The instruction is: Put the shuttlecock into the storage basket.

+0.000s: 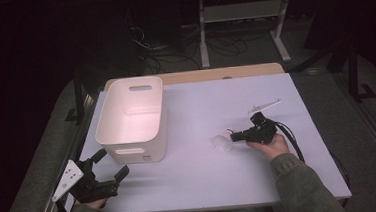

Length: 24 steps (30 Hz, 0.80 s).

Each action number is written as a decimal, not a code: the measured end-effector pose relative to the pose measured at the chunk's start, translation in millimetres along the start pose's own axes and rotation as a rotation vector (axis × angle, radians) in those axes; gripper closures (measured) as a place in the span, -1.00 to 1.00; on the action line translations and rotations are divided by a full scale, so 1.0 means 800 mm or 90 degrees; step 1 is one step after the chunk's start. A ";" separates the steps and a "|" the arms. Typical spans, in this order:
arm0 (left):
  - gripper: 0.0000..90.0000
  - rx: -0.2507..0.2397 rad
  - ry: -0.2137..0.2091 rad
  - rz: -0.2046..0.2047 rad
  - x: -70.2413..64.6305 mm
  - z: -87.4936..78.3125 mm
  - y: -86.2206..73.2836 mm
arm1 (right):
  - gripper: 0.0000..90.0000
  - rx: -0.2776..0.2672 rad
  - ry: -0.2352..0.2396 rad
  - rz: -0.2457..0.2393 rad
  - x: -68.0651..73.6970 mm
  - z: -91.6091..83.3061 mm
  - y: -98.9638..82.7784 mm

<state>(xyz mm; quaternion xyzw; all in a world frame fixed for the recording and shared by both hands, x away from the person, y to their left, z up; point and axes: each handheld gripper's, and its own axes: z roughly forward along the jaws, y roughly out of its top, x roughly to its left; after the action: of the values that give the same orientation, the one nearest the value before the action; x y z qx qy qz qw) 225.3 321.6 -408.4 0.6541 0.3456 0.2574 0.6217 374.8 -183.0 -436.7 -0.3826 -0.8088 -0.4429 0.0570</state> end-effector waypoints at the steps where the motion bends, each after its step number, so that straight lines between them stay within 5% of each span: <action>1: -1.00 -0.001 0.000 0.000 0.000 0.000 0.000 | 0.98 0.004 -0.004 0.001 0.001 0.001 0.002; 24: -1.00 0.000 0.001 0.000 0.000 0.000 0.000 | 0.98 -0.009 -0.004 -0.002 -0.001 0.023 0.023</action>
<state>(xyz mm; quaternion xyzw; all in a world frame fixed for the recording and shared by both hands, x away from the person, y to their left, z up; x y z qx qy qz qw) 225.2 322.0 -408.2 0.6538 0.3461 0.2576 0.6216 392.2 -163.7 -436.3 -0.3832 -0.8064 -0.4476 0.0508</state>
